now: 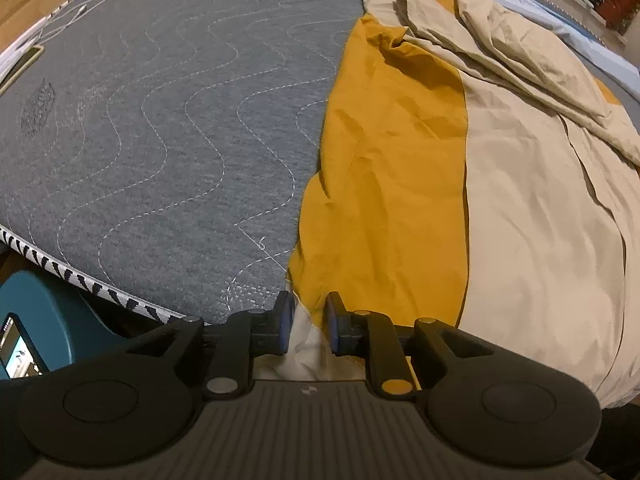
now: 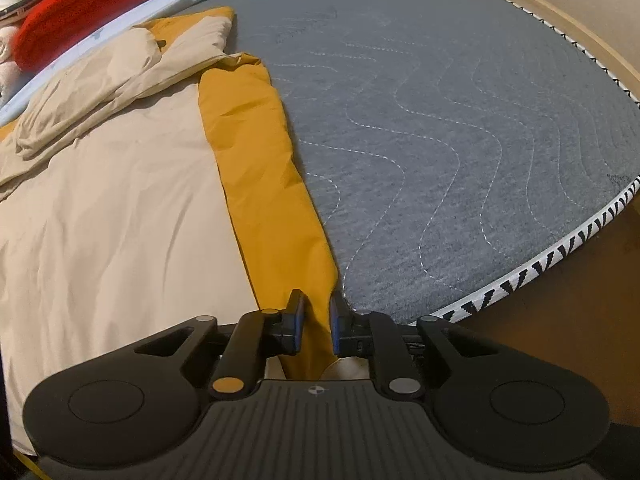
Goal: Fold large clothes
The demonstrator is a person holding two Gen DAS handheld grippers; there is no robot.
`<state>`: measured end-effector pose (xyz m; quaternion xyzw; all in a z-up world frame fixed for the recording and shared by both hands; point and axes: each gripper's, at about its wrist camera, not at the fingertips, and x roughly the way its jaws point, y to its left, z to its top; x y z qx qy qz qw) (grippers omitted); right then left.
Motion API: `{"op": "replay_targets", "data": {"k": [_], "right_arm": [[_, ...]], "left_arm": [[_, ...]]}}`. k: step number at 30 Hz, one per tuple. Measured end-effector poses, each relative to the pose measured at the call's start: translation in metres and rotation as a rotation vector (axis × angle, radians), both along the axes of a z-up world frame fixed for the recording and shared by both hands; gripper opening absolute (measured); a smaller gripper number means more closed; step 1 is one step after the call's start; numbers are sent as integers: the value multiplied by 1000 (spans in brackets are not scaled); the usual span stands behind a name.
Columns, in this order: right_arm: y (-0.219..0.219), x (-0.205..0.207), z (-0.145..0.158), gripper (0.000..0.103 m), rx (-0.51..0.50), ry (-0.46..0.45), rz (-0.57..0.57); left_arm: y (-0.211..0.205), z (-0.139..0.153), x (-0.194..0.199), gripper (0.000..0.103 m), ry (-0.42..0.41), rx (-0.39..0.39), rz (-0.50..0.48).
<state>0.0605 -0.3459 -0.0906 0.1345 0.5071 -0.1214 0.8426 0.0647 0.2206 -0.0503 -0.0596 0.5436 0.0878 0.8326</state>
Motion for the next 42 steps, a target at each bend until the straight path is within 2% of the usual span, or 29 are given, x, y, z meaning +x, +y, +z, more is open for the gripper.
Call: {"op": "replay_targets", "data": {"k": [3,9,13,17,23,30,33,37,39,42], "right_arm": [[0,-2,5,4,2,-28,2],[2,-10,28,3,27,-115,2],[-1,-15,58,2,91,-200,23],[-10,-22,101,2,149,-318,24],[-26,-38,157,1,258,-442,56],[-61,-96,188,1,364,-488,19],[-79,-128,200,1,395,-504,2],[-96,-129,201,1,436,-483,-32],[-100,-107,192,1,459,-463,-47],[-98,-58,173,1,434,-405,-57]], "left_arm": [[-1,2,-1,8,-12,2,-9],[-8,20,-8,4,-61,0,-35],[-18,52,-14,4,-122,-8,-103],[-16,96,-20,3,-193,-67,-134],[-3,153,-32,3,-281,-179,-168],[26,208,-84,2,-326,-302,-210],[41,228,-107,2,-339,-322,-226],[57,227,-100,2,-312,-378,-179],[61,218,-81,2,-302,-386,-164],[64,192,-33,2,-278,-411,-126]]}}
